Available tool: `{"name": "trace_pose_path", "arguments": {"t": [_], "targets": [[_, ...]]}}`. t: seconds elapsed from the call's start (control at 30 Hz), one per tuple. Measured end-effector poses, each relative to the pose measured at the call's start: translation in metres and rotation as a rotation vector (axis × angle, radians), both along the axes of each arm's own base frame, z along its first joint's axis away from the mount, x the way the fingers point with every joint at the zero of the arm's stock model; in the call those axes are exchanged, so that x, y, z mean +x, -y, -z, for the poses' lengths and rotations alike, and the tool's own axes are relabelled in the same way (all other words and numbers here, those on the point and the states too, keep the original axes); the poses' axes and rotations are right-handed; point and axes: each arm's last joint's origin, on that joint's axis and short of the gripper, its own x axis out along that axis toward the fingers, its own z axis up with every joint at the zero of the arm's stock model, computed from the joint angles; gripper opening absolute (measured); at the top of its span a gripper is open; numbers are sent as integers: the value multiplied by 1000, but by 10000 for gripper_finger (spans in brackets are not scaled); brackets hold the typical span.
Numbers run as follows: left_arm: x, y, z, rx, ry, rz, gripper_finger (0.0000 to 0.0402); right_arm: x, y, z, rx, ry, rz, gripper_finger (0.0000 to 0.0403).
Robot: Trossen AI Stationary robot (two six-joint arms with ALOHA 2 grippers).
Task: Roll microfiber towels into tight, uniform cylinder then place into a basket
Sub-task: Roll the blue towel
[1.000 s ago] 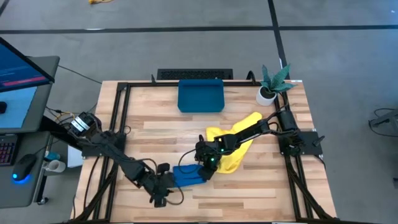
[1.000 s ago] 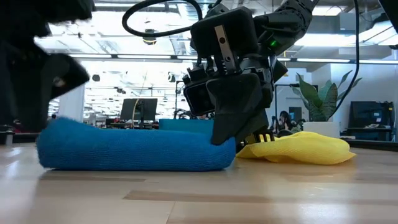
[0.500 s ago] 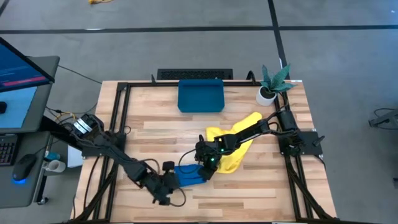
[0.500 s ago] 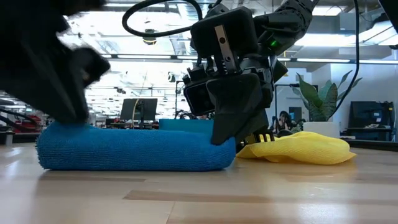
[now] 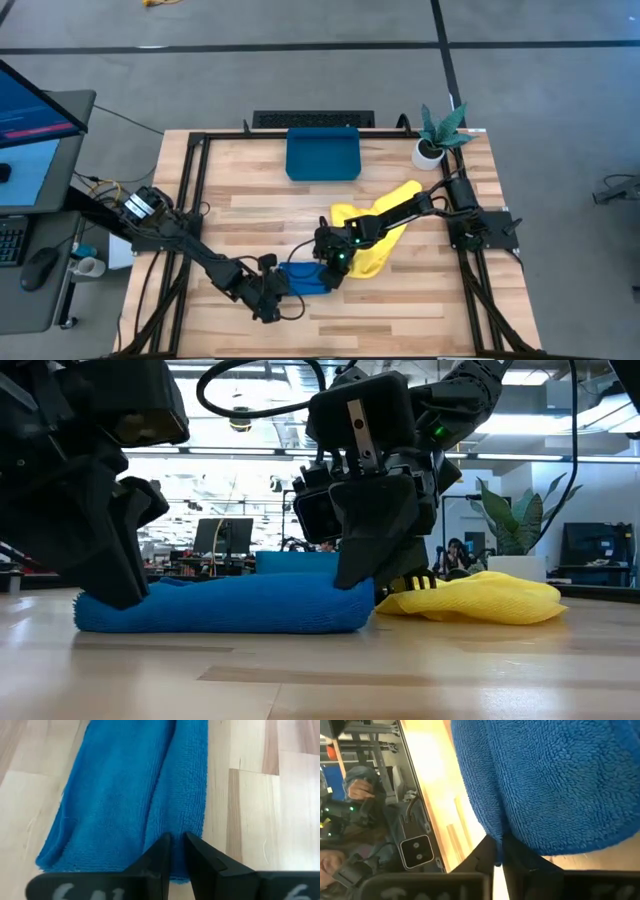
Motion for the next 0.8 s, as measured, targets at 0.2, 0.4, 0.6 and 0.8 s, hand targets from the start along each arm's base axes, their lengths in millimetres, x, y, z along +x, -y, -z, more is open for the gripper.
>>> {"name": "trace_pose_path", "arguments": {"t": [0.2,0.4,0.6,0.8], "targets": [[2,-4,0,-33,-27,2,43,0,-1,-1,24,-9,-4,114],[2,-4,1,-47,-34,-2,43,-3,5,-10,63,-38,-1,150],[2,-4,1,-61,-42,-12,43,-7,6,-40,26,58,-26,148],[2,-4,1,-81,-38,-35,43,-25,-2,-74,-201,210,-119,135]]}}
